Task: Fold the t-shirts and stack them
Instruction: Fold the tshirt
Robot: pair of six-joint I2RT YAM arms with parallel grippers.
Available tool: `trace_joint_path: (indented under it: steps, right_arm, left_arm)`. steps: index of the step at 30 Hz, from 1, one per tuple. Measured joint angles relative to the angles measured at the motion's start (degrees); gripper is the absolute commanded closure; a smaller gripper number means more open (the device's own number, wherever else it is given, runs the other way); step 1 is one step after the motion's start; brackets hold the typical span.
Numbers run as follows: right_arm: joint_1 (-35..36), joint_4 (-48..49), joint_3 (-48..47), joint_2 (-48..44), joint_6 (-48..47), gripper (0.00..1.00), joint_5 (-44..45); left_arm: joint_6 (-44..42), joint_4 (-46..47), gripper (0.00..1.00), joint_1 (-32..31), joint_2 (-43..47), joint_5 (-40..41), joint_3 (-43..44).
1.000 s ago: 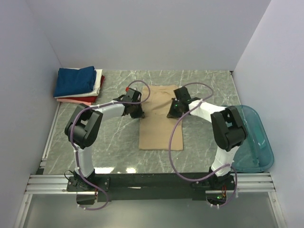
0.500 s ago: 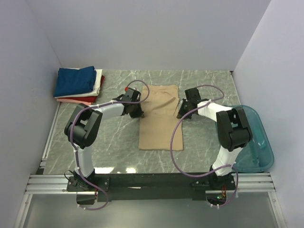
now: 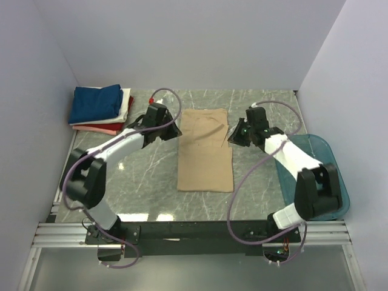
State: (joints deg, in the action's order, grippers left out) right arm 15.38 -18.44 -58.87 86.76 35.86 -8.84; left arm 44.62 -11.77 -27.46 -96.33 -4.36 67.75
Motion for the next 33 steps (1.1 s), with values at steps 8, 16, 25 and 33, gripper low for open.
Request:
trace_joint_path:
  steps: [8, 16, 25, 33]
  right_arm:
    - [0.0, -0.87, 14.14, -14.58, -0.2, 0.68, -4.61]
    - [0.0, -4.33, 28.48, -30.14, 0.26, 0.64, -9.46]
    - [0.0, -5.66, 36.52, -34.88, 0.44, 0.64, -12.26]
    - [0.87, -4.24, 39.12, -33.81, 1.46, 0.64, -13.77]
  left_arm:
    - [1.86, 3.74, 0.71, 0.0, 14.36, -5.01, -17.66]
    - [3.34, 3.74, 0.58, -1.07, 25.38, -11.3, -32.68]
    - [4.9, 3.56, 0.53, -7.45, 29.59, -11.58, -37.42]
    - [7.3, 3.54, 0.48, -14.32, 26.62, -6.8, -37.48]
